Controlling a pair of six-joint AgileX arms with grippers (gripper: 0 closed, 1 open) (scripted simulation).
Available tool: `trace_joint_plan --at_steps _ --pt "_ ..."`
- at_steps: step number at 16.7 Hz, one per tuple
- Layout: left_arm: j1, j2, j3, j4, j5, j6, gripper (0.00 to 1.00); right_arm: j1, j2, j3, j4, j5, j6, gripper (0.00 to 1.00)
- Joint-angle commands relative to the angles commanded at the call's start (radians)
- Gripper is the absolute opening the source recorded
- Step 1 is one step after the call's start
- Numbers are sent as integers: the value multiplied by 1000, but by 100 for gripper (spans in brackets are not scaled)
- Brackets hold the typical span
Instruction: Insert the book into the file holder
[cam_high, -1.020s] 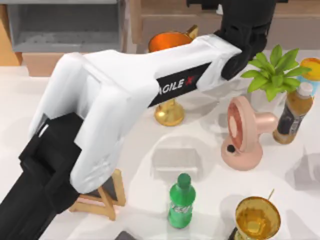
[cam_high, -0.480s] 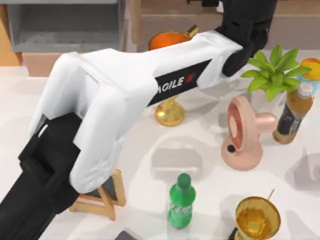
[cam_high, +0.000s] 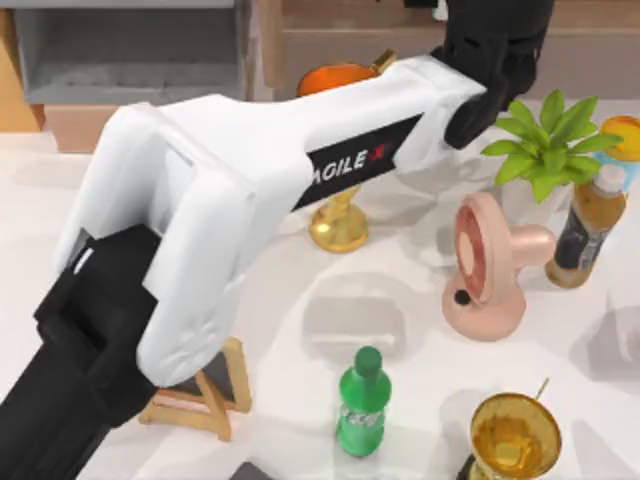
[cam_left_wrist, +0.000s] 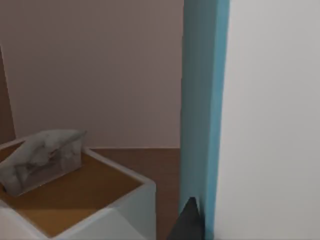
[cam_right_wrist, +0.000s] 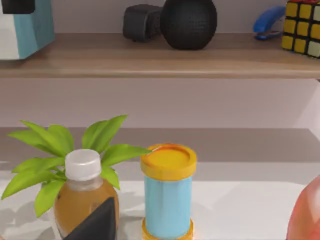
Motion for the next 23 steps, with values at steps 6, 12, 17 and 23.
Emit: trace_joint_plan --at_steps 6,12,17,23 --pt "10 -163 -210 4 160 125 0 0 0 0 0 0 0 100" --pt "6 -512 -643 -1 388 334 0 0 0 0 0 0 0 100" --pt "62 -864 -1040 41 511 540 0 0 0 0 0 0 0 100" --pt "227 -1151 -1433 138 560 849 0 0 0 0 0 0 0 100"
